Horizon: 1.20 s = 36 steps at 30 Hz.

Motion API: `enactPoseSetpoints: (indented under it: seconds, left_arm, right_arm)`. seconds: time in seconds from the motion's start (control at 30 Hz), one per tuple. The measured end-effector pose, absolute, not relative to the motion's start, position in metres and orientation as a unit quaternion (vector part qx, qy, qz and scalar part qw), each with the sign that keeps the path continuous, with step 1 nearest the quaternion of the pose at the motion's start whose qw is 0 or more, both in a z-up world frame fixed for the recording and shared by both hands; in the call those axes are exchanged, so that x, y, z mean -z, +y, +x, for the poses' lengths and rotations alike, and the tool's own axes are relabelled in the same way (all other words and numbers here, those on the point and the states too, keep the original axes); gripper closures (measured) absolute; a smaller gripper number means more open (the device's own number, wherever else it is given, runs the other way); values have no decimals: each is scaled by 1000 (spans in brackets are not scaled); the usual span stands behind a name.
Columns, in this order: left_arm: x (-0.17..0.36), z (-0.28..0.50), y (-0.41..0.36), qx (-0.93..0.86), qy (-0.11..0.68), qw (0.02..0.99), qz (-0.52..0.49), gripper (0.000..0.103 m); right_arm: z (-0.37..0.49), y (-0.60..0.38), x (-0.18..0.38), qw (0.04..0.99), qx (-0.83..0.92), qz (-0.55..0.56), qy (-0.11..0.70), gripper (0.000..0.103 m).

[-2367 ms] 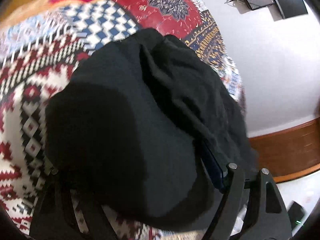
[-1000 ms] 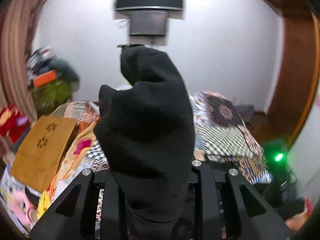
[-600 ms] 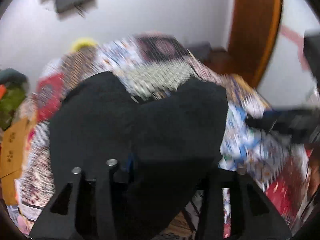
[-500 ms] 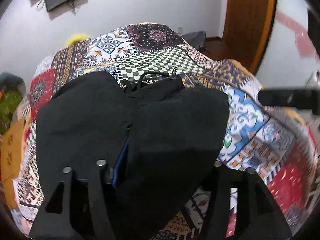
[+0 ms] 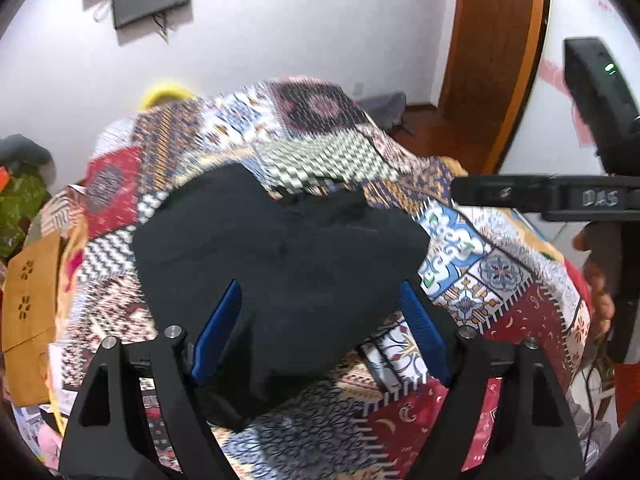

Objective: Fold large clothes

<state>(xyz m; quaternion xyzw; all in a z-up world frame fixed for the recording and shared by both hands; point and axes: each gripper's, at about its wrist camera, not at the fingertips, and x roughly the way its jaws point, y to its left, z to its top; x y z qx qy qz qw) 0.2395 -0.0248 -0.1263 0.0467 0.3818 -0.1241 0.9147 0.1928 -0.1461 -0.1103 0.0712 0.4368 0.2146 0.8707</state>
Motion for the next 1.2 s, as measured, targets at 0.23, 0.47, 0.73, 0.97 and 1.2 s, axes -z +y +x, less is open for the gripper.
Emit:
enactPoseSetpoints:
  seconds: [0.23, 0.47, 0.73, 0.97, 1.2]
  left_arm:
    - [119, 237, 37, 50, 368, 928, 18, 11]
    - [170, 256, 65, 37, 438, 898, -20, 10]
    - [203, 269, 56, 53, 440, 895, -60, 4]
    - [208, 275, 62, 53, 457, 883, -93, 1]
    - [180, 270, 79, 27, 435, 896, -82, 1]
  right_arm:
    - [197, -103, 124, 853, -260, 44, 449, 17]
    - [211, -106, 168, 838, -237, 3, 492, 17]
    - [233, -141, 231, 802, -182, 10, 568, 17]
    - [233, -150, 217, 803, -188, 35, 565, 17]
    - [234, -155, 183, 829, -199, 49, 520, 15]
